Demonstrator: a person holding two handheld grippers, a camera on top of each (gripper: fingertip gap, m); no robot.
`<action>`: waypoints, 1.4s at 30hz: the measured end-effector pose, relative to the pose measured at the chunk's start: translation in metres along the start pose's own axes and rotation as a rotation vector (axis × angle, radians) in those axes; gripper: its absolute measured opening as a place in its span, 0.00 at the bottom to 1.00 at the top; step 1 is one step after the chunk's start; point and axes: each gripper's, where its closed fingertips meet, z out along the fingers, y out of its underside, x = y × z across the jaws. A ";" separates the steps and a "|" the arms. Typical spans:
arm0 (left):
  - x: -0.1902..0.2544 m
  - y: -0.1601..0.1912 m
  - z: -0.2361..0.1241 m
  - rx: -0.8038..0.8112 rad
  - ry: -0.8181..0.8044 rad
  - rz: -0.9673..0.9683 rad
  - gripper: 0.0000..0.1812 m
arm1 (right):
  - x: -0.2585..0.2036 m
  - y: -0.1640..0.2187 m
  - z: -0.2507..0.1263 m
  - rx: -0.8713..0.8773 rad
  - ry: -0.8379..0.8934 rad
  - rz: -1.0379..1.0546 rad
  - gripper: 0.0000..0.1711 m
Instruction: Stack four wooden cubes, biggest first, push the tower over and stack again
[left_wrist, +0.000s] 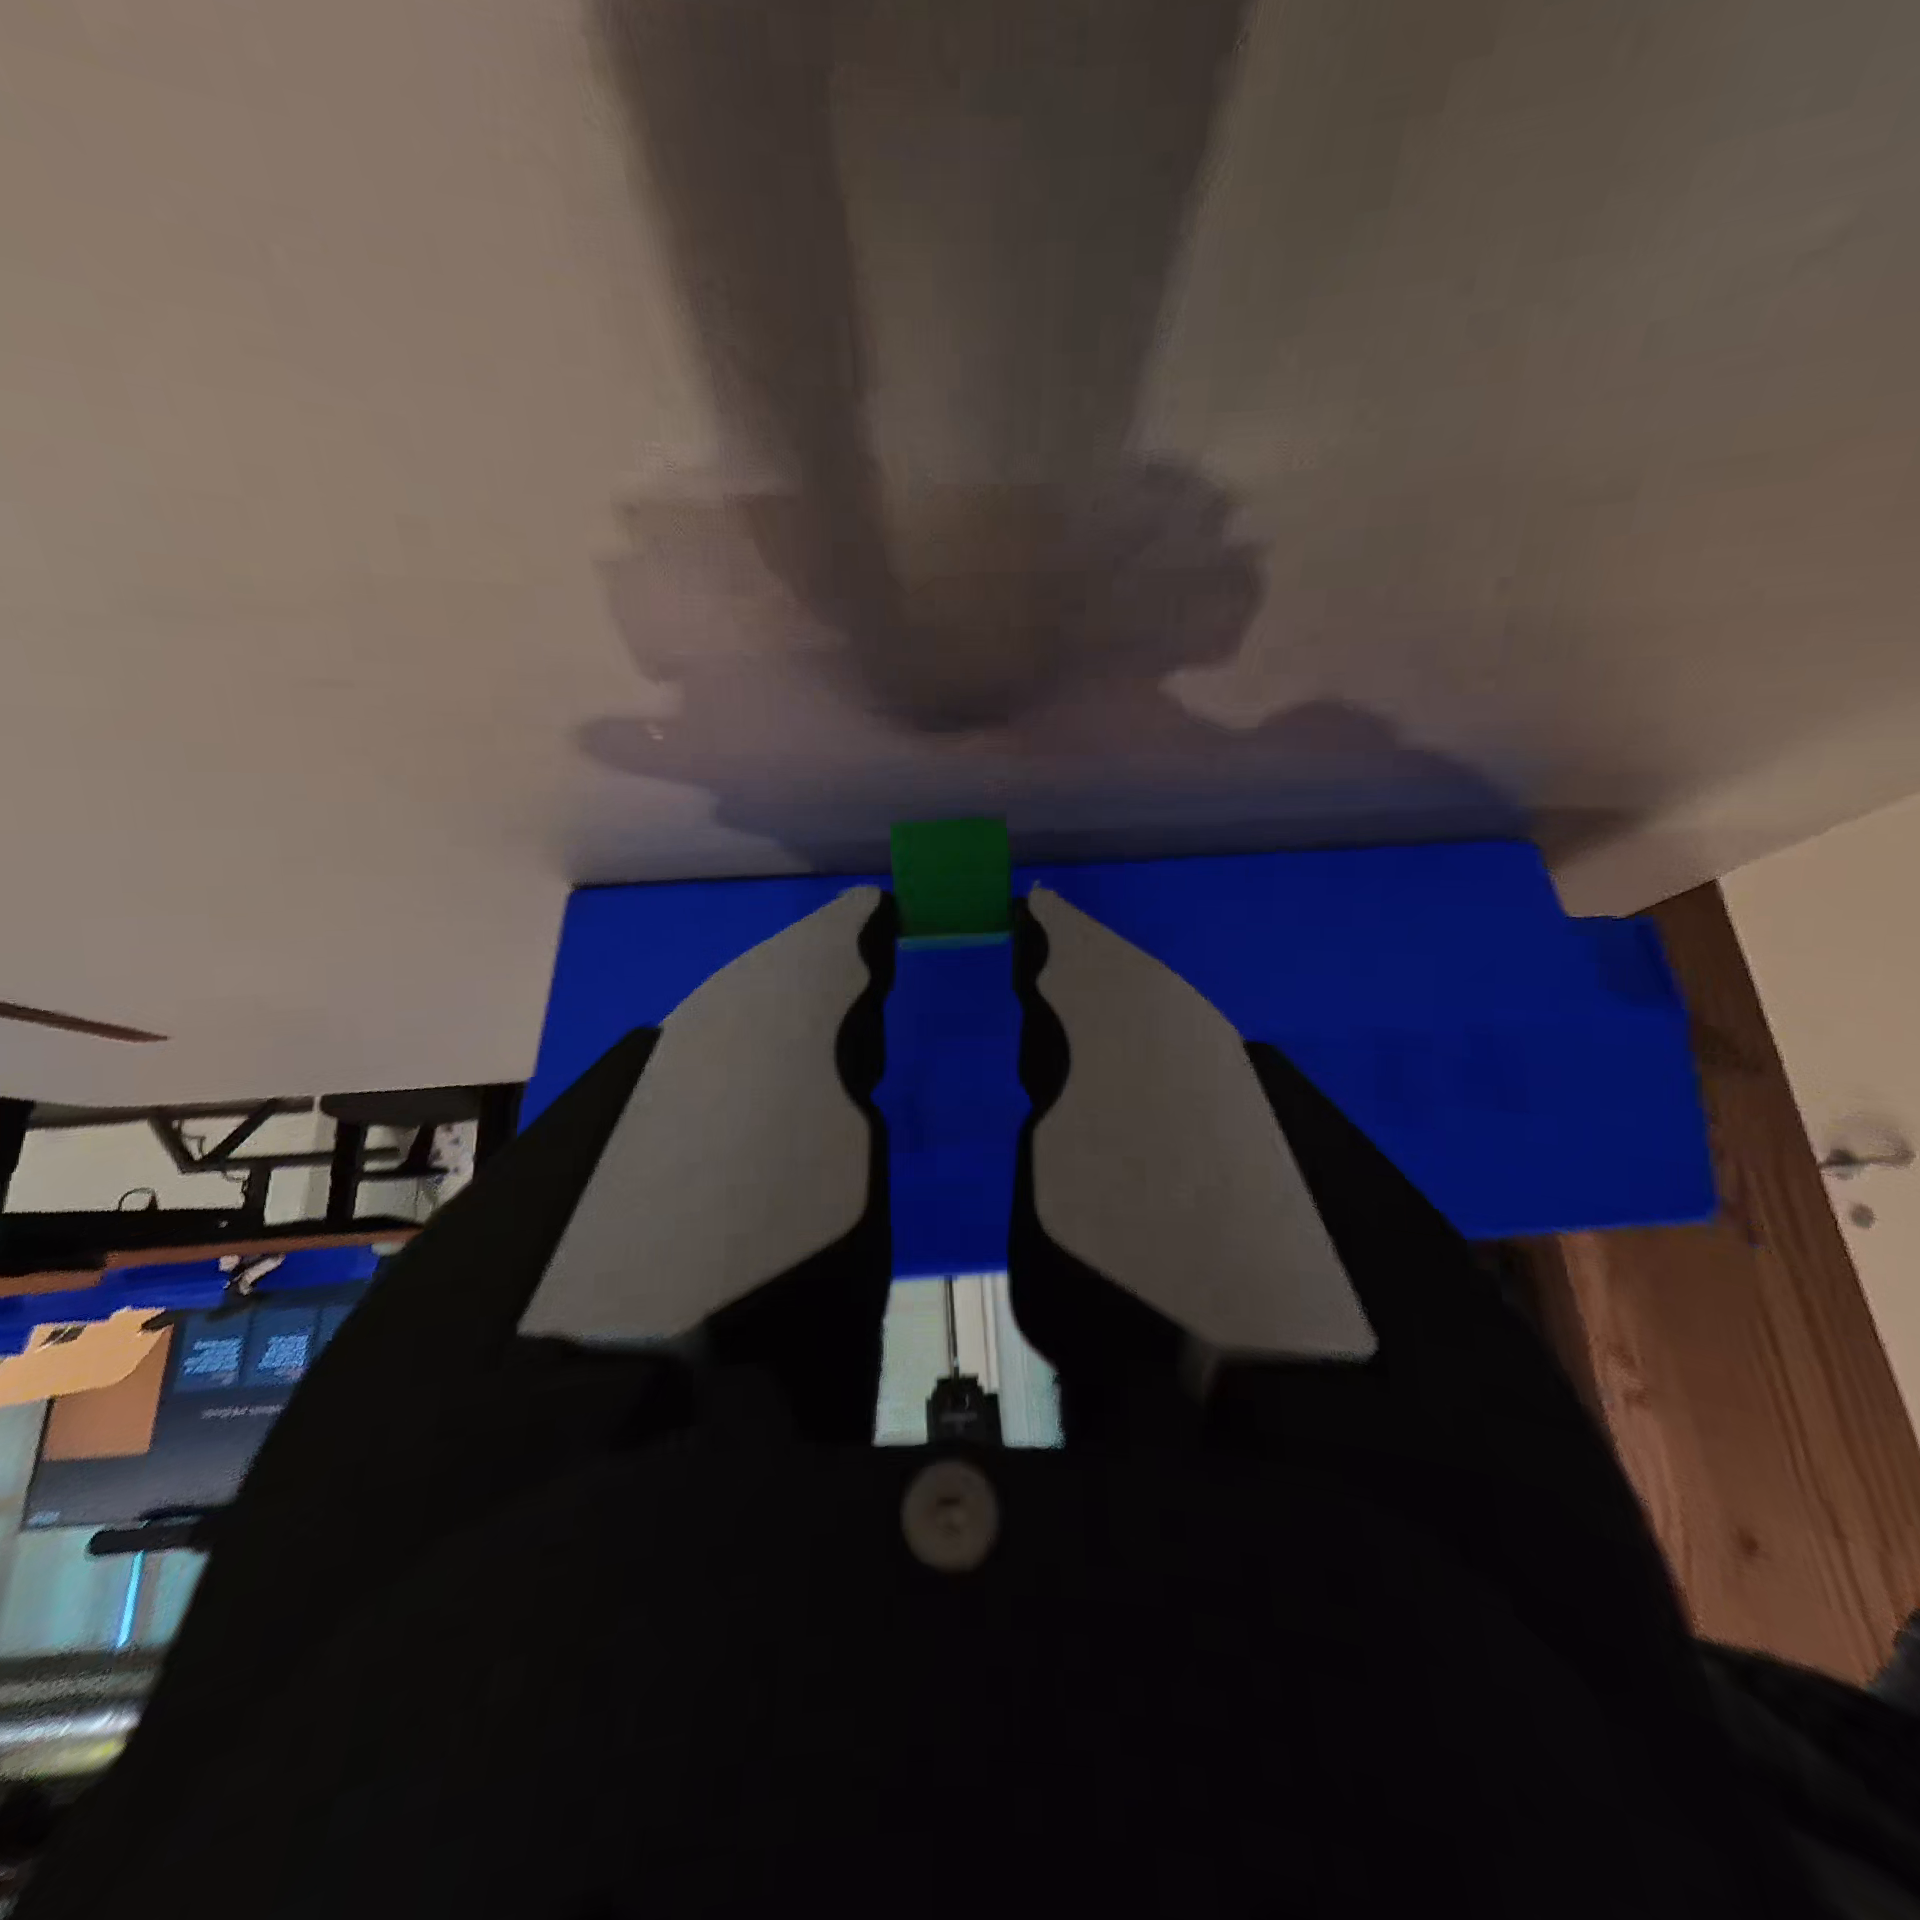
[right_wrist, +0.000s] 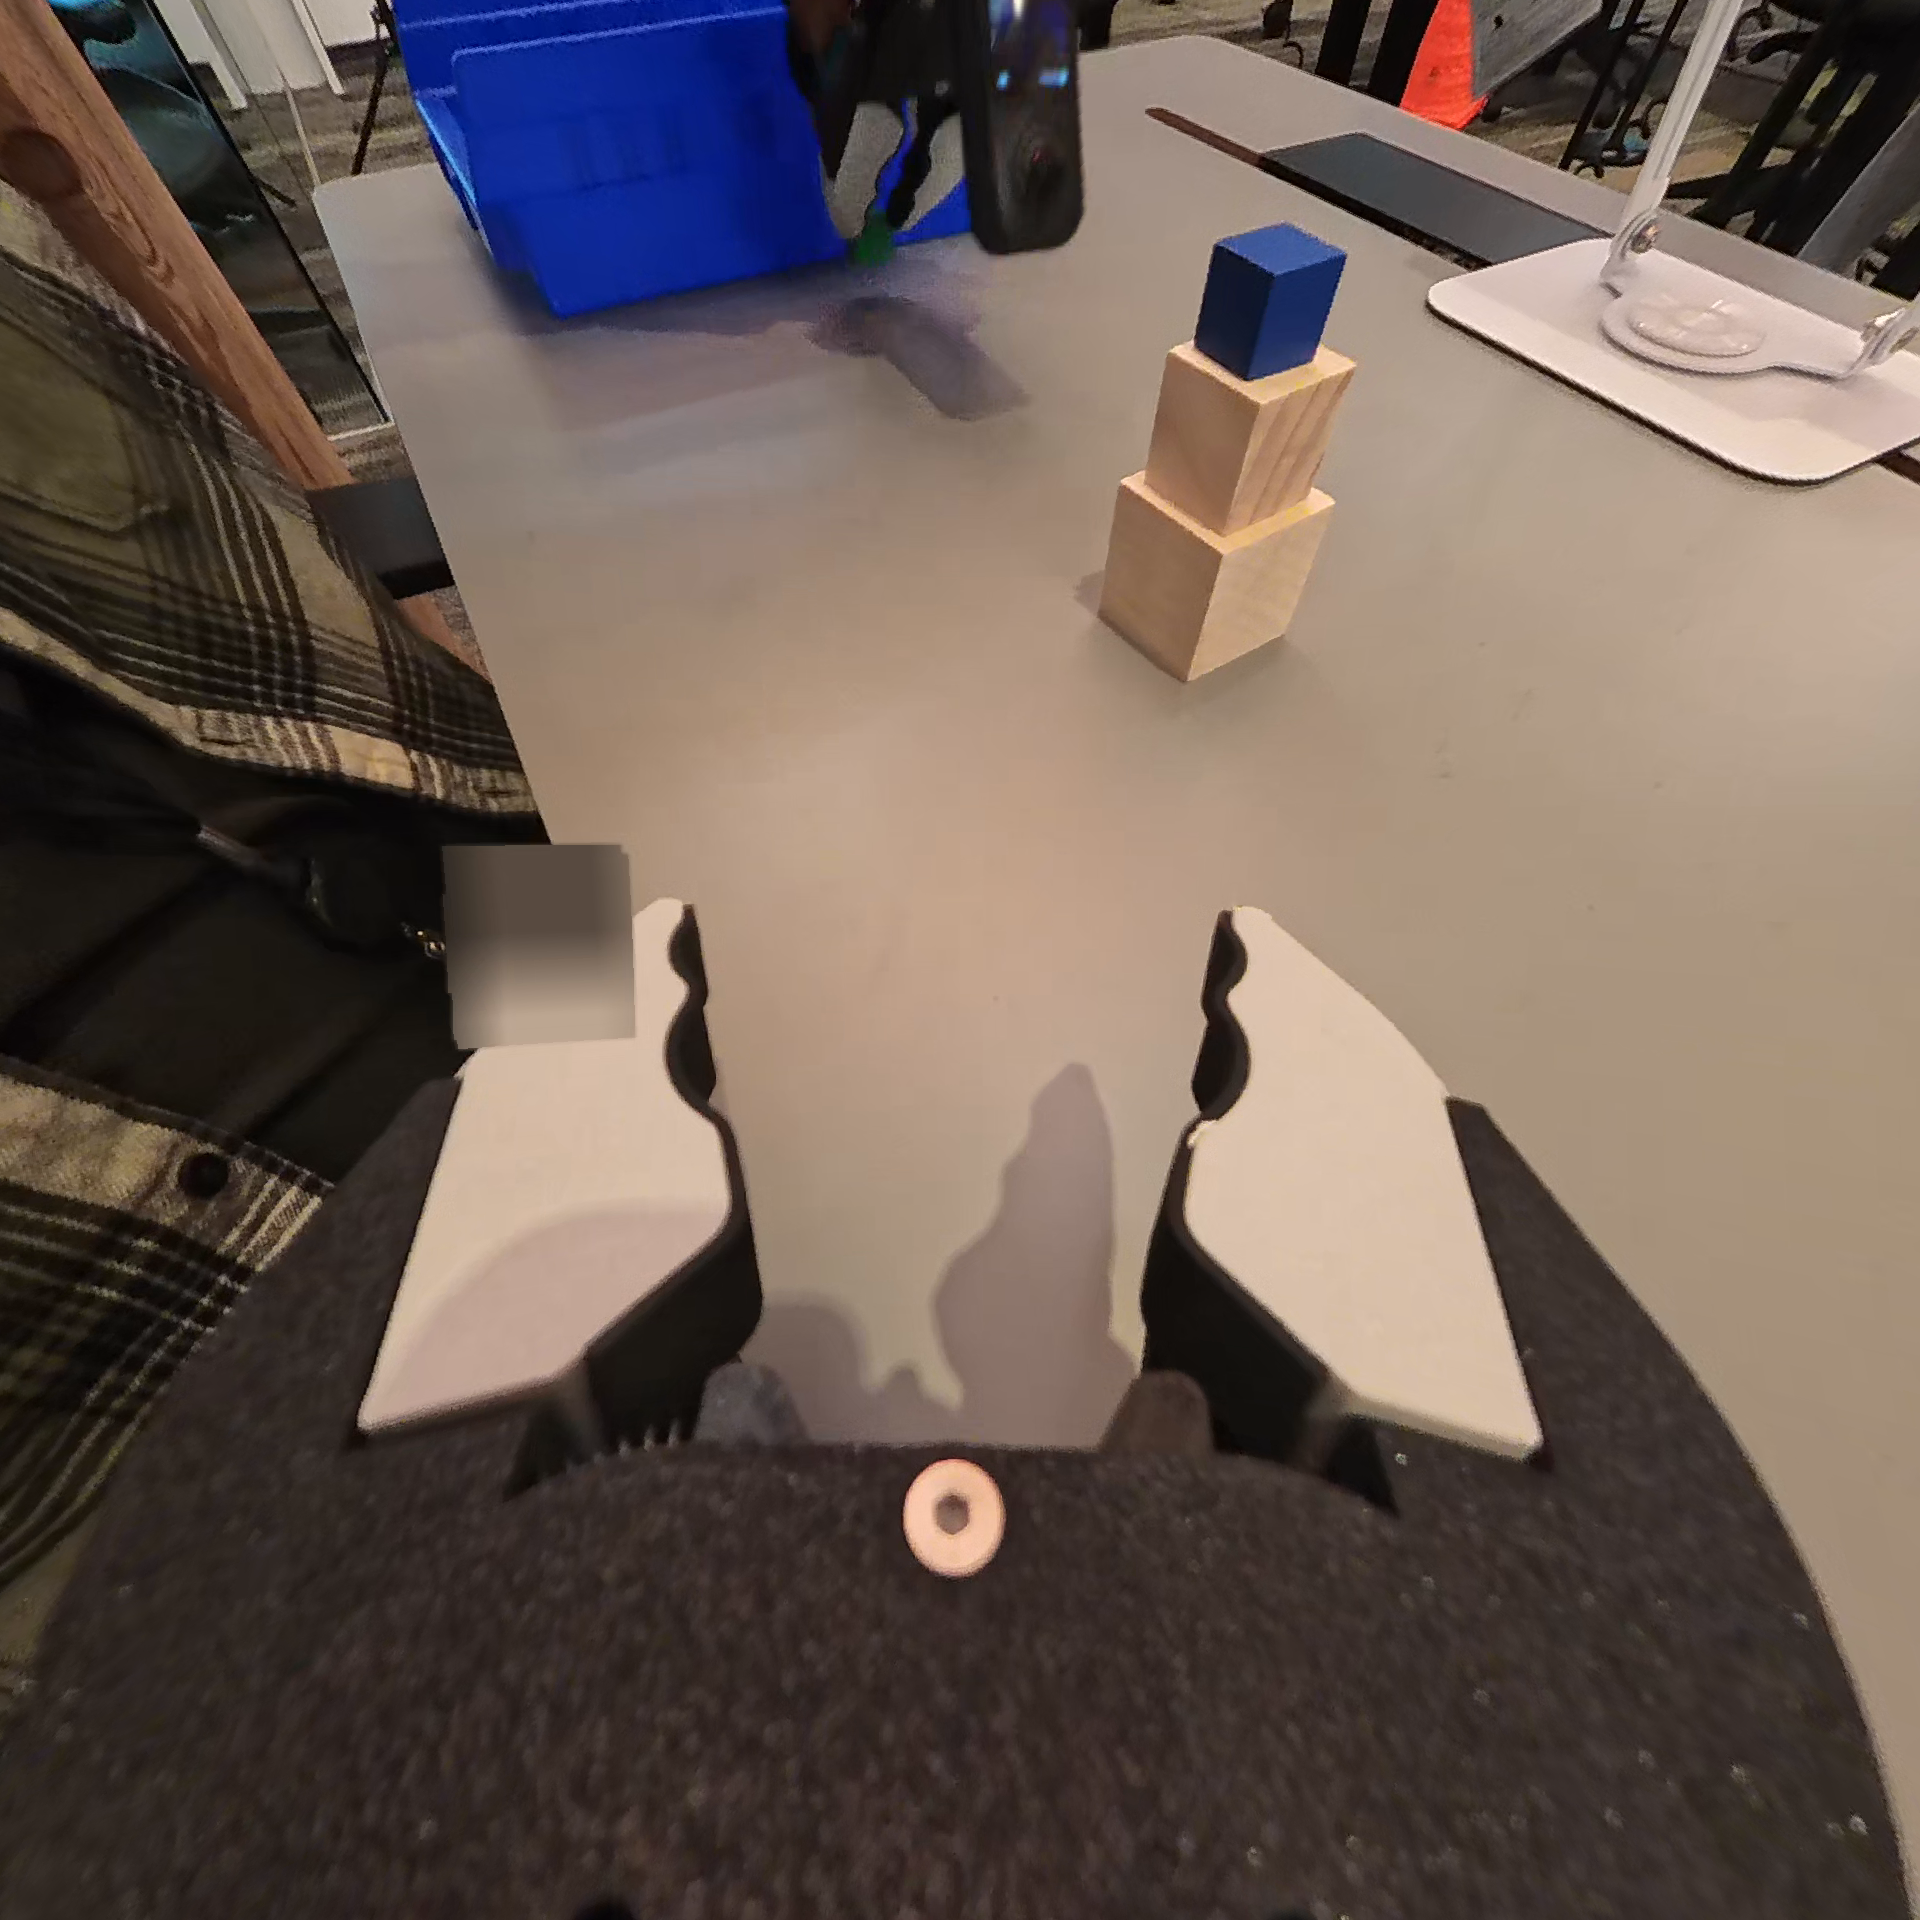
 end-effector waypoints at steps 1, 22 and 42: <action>0.000 -0.003 -0.011 0.026 -0.001 -0.008 0.12 | 0.000 0.001 0.000 -0.002 -0.002 0.001 0.53; 0.037 -0.134 -0.270 0.050 -0.094 -0.027 0.11 | -0.002 0.005 -0.014 0.007 0.014 0.004 0.53; 0.030 -0.172 -0.271 0.001 -0.077 -0.018 0.11 | 0.002 0.016 -0.020 0.028 0.012 0.034 0.52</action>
